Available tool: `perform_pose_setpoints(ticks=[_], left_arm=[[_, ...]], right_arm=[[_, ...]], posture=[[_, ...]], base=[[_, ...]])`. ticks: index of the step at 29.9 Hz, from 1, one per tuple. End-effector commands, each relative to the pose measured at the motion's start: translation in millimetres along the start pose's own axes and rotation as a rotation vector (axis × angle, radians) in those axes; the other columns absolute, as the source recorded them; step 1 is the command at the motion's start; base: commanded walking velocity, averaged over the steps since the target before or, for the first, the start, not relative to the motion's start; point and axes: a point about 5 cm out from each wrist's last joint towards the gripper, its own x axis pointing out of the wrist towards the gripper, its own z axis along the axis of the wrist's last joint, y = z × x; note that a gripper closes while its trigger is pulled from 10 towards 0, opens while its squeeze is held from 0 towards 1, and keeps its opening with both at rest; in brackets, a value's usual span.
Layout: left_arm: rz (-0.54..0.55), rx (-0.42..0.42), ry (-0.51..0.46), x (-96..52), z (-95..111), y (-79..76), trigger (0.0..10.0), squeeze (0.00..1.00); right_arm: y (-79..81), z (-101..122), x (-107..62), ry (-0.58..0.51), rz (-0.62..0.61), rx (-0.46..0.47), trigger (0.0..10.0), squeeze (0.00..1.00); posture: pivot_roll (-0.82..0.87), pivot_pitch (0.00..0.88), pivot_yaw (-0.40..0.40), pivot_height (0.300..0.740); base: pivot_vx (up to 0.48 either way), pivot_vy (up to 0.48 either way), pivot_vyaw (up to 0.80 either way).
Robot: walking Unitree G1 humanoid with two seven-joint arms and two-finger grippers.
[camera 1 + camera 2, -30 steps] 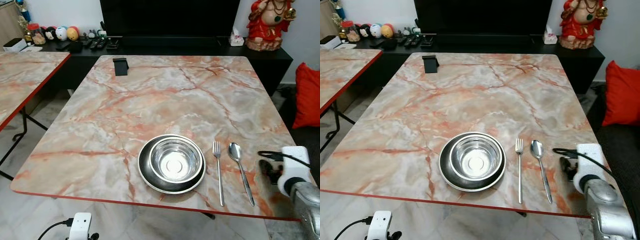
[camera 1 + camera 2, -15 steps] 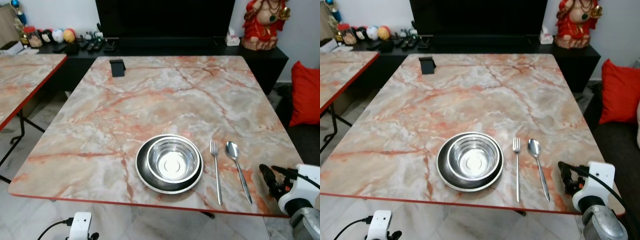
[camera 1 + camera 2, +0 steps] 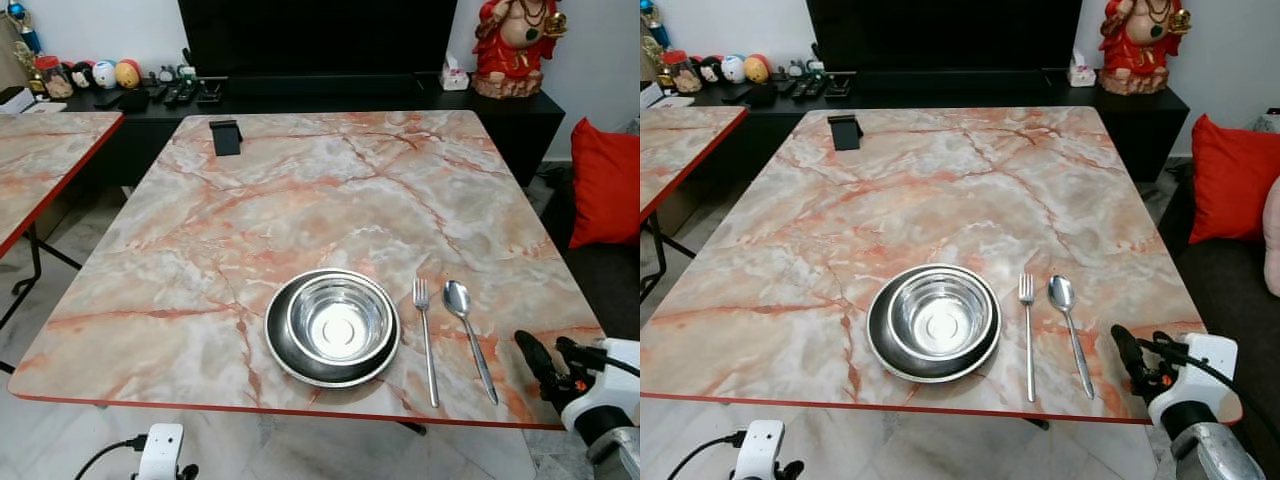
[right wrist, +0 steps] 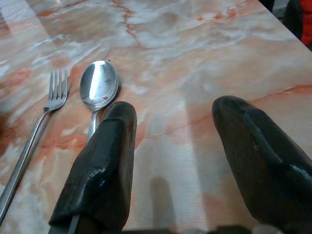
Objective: Setting the table
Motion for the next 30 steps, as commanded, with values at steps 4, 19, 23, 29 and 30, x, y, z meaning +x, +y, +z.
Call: perform_pose_setpoints(ticks=[4,19,23,29,30], left_arm=[[0.002,0.01,0.016,-0.4,-2.3,1.8,10.0,0.0],[0.004,0.014,0.015,-0.5,-2.0,2.2,10.0,0.0],[0.004,0.014,0.015,-0.5,-2.0,2.2,10.0,0.0],[0.004,0.015,0.013,-0.5,-2.0,2.0,10.0,0.0],[0.004,0.015,0.013,-0.5,-2.0,2.0,10.0,0.0]], right_arm=[[0.4,-4.4,-0.9,0.006,0.018,0.006,10.0,0.0],[14.6,-10.0,-3.2,0.088,0.098,-0.269,10.0,0.0],[10.1,-0.5,-2.6,0.038,0.042,-0.272,10.0,0.0],[-5.0,21.1,-3.7,-0.097,-0.104,-0.273,10.0,0.0],[-5.5,22.1,-4.0,-0.103,-0.111,-0.274,10.0,0.0]], posture=[[-0.11,0.0,0.041,0.74],[-0.11,0.0,0.041,0.74],[-0.12,0.0,0.041,0.74],[-0.12,0.0,0.041,0.74],[-0.12,0.0,0.041,0.74]], base=[[0.0,0.0,0.0],[0.0,0.0,0.0],[0.0,0.0,0.0],[0.0,0.0,0.0],[0.0,0.0,0.0]])
